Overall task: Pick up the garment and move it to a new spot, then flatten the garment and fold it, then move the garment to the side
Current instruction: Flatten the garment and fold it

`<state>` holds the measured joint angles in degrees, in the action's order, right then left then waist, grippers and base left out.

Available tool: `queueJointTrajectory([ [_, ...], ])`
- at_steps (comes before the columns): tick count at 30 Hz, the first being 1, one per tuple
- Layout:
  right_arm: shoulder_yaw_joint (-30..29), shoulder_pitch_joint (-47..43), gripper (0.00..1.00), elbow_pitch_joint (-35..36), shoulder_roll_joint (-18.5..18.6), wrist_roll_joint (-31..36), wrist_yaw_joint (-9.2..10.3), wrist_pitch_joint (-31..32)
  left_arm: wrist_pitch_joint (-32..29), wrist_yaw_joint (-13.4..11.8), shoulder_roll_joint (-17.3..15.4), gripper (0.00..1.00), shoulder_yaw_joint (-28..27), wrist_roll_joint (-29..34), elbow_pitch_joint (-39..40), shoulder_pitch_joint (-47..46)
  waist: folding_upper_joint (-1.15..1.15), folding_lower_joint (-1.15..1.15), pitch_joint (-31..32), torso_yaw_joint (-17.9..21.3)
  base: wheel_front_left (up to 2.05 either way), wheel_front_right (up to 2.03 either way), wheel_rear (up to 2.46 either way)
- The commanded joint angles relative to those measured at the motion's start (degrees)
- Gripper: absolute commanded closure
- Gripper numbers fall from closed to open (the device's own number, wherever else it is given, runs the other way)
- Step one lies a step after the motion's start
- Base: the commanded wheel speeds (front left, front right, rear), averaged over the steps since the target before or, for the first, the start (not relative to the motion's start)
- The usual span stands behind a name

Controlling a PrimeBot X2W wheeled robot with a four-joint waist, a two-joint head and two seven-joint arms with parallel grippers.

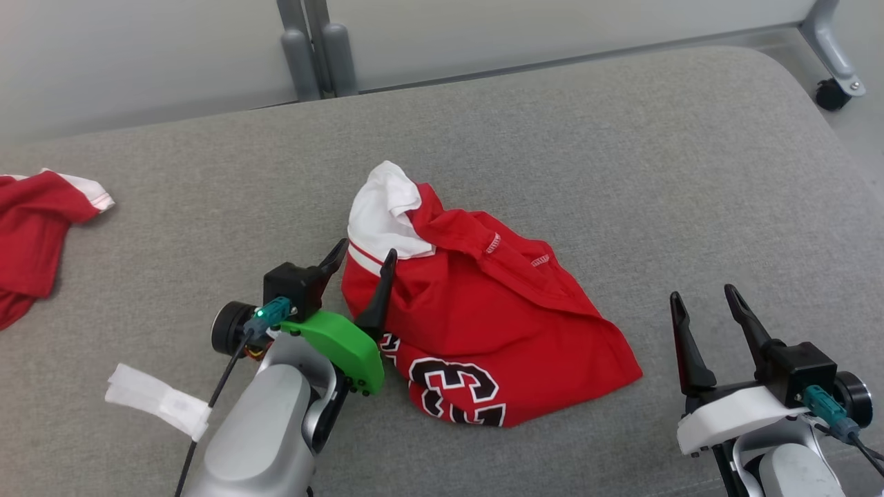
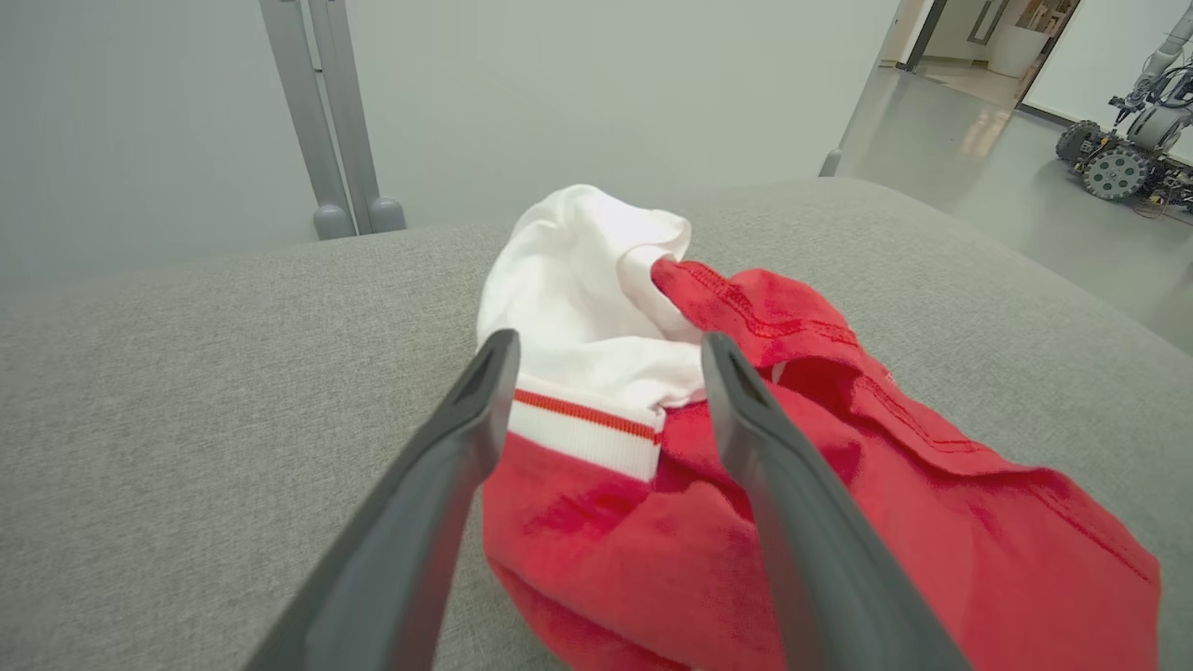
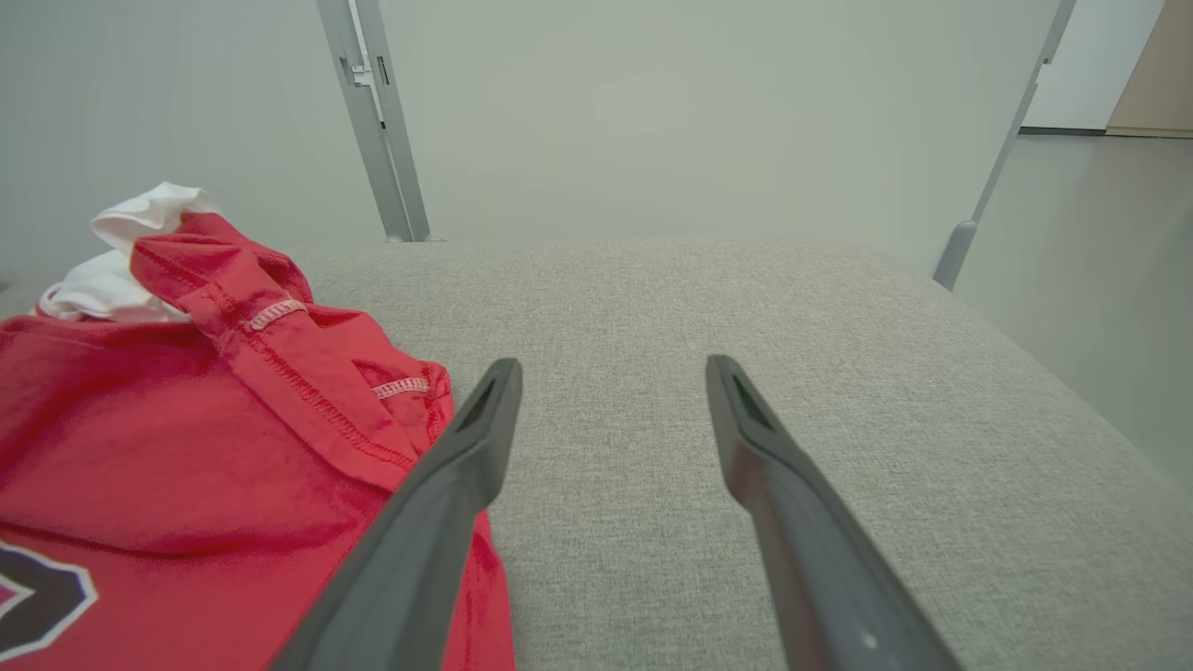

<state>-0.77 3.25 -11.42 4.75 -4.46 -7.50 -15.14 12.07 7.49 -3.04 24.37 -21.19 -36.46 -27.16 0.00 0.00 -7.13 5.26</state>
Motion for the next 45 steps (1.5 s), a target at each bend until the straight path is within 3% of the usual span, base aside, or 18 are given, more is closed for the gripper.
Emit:
queueJointTrajectory([
  [1, -0.11, 0.83, 0.0, -0.03, -0.22, -0.32, 0.02, -0.01, -0.15, -0.03, -0.53, 0.0, 0.61, -0.43, -1.98, -1.85, 0.0, 0.0, -2.47, 2.52, 0.0, 0.0, 0.0],
  [9, -0.38, 1.14, 0.0, -0.28, -0.99, -0.24, 0.02, -0.01, -0.1, -0.51, -1.11, 0.0, 1.03, -0.32, -13.22, -6.7, 0.0, 0.0, -2.95, 3.79, 0.0, 0.0, 0.0],
  [10, -0.44, 1.12, 0.0, -0.32, -1.08, -0.25, 0.02, -0.01, -0.08, -0.49, -1.07, 0.11, 0.98, -0.61, -14.45, -7.02, 0.0, 0.0, -2.88, 3.78, 0.0, 0.0, 0.0],
  [11, -0.5, 1.07, 0.0, -0.37, -1.11, -0.25, 0.02, -0.01, -0.15, -0.44, -1.04, 0.35, 1.04, -0.89, -15.43, -7.25, 0.0, 0.0, -2.78, 3.74, 0.0, 0.0, 0.0],
  [12, -0.55, 0.96, 0.0, -0.4, -1.18, -0.26, 0.02, -0.01, -0.18, -0.33, -0.99, 0.71, 1.16, -1.21, -16.4, -7.51, 0.0, 0.0, -2.66, 3.68, 0.0, 0.0, 0.0],
  [14, -0.71, 0.84, 0.0, -0.52, -1.21, -0.38, 0.02, -0.01, 0.22, -0.17, -0.81, 1.0, 1.27, -2.23, -17.61, -7.94, 0.0, 0.0, -2.41, 3.46, 0.0, 0.0, 0.0],
  [21, -0.56, 0.28, 0.0, -1.0, -1.39, -0.59, 0.02, -0.01, 2.6, -0.04, -0.39, 1.0, 0.24, -5.48, -18.06, -8.81, 0.0, 0.0, -1.17, 2.32, 0.0, 0.0, 0.0],
  [24, -0.43, -0.03, 0.0, -1.17, -1.48, -0.64, 0.02, -0.01, 3.18, -0.35, -0.65, 1.0, -2.87, -6.97, -15.25, -9.33, 0.0, 0.0, -0.46, 1.96, 0.0, 0.0, 0.0],
  [32, -1.6, -2.13, 0.0, -1.5, -1.46, -0.63, 0.02, -0.01, 3.14, -0.72, -3.81, 1.0, -15.74, -5.67, 7.37, -5.82, 0.0, 0.0, 2.48, 0.41, 0.0, 0.0, 0.0],
  [36, -1.8, -3.14, 0.0, -1.81, -1.51, -0.87, 0.02, -0.01, 3.15, -0.32, -5.09, 1.0, -19.28, -5.22, 17.46, -4.78, 0.0, 0.0, 3.98, -0.11, 0.0, 0.0, 0.0],
  [45, -1.18, -3.86, 0.0, -2.27, -1.64, -1.35, 0.02, -0.01, 1.71, 0.02, -12.12, 1.0, -14.83, -8.4, 29.3, -3.46, 0.0, 0.0, 5.54, -0.52, 0.0, 0.0, 0.0],
])
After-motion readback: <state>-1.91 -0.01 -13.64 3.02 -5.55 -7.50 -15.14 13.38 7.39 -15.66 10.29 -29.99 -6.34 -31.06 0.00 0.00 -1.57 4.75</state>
